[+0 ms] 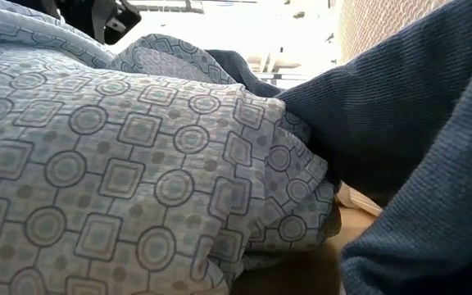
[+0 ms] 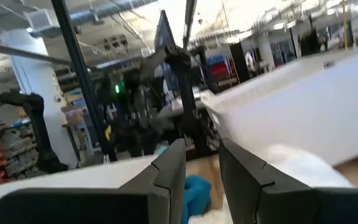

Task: Sort clothes
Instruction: Put the gray sock into the top white laundry bin

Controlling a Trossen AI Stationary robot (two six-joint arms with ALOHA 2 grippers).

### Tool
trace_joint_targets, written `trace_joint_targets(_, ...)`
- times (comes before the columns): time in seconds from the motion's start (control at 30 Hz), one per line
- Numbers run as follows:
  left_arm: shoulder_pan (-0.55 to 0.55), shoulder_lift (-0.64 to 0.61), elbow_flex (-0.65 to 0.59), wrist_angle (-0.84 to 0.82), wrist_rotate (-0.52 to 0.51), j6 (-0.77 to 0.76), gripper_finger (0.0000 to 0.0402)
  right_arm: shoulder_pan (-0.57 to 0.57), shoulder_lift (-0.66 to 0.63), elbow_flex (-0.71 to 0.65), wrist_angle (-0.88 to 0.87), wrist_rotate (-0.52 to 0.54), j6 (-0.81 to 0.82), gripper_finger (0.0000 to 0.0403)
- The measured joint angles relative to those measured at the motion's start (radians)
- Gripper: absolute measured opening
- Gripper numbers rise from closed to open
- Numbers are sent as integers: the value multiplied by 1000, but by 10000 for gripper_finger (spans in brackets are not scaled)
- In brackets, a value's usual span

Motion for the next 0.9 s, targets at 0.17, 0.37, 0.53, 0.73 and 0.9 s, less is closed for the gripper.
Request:
trace_joint_targets(0.17,0,47,0,54,3,0,125,0,0,0,13,0,-15,116)
trace_joint_targets(0.37,0,47,-84,179,-4,2,125,0,0,1,22,0,-15,120)
trace_joint_targets(0.53,6,-11,-201,306,-14,-27,125,0,3,35,25,1,-44,153)
trace_joint_targets(0.73,7,-128,-335,472,-16,-50,125,0,17,88,26,1,-73,222)
trace_joint_targets(0.9,1,-234,-436,555,-7,-84,125,0,98,110,52,-33,-67,256)
